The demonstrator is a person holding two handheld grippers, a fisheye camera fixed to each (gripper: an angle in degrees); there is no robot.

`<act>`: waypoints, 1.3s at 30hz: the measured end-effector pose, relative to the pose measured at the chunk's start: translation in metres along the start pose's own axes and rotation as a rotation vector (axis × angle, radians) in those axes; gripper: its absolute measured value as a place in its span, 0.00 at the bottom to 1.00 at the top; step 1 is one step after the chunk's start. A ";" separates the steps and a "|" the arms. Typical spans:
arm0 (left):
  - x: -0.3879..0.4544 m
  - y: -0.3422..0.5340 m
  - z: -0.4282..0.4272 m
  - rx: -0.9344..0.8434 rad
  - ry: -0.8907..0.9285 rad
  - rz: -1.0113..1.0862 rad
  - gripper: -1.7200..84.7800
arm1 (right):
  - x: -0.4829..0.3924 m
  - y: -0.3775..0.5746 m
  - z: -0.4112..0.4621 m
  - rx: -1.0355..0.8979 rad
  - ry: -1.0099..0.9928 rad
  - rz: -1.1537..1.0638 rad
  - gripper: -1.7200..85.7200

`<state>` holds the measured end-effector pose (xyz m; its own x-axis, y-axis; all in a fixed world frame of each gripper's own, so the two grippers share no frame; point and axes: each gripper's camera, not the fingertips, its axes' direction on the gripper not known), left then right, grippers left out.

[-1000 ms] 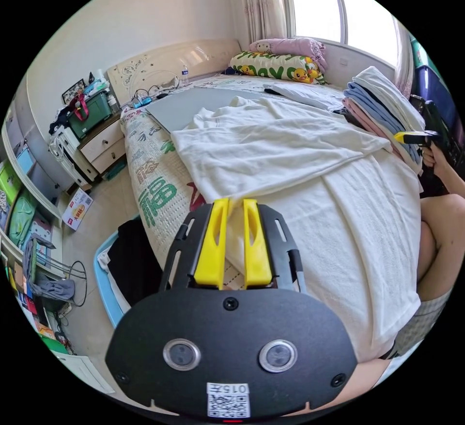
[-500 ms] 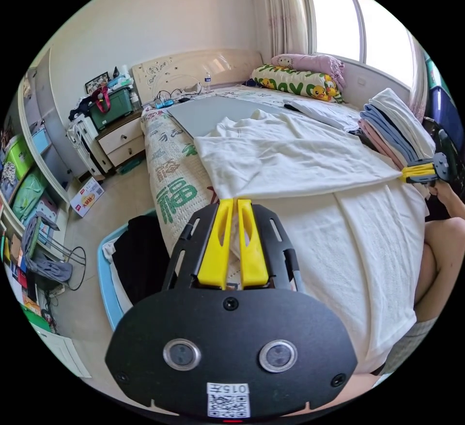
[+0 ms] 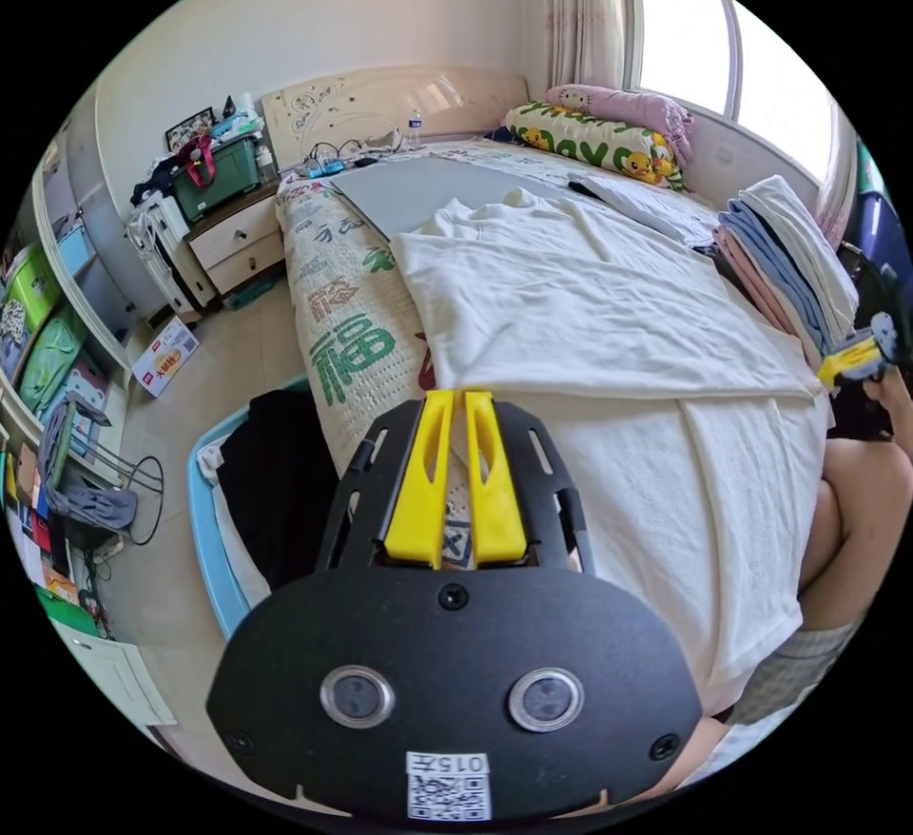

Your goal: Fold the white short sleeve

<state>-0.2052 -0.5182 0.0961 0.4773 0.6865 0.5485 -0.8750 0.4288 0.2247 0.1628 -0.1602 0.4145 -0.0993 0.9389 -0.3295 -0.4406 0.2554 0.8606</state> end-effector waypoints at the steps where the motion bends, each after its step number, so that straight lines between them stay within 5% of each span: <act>1: -0.001 0.001 -0.001 -0.001 0.005 0.000 0.05 | 0.008 -0.009 -0.008 0.033 -0.015 0.007 0.02; 7: -0.007 0.004 -0.004 0.004 0.042 0.002 0.08 | 0.045 -0.171 0.004 0.156 -0.126 -0.063 0.08; 15: 0.001 0.003 -0.006 0.004 -0.046 0.031 0.04 | -0.017 -0.410 0.154 0.031 -0.137 -0.160 0.12; 29: 0.036 0.000 -0.007 -0.036 -0.136 0.207 0.03 | -0.051 -0.474 0.208 -0.012 0.065 -0.097 0.03; 39: 0.035 0.003 -0.023 0.040 -0.173 0.148 0.03 | -0.051 -0.498 0.198 0.070 -0.199 -0.007 0.10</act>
<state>-0.1892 -0.4797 0.0975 0.3258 0.6274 0.7072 -0.9385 0.3053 0.1615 0.5641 -0.2899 0.0800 0.0844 0.9623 -0.2584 -0.3769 0.2709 0.8858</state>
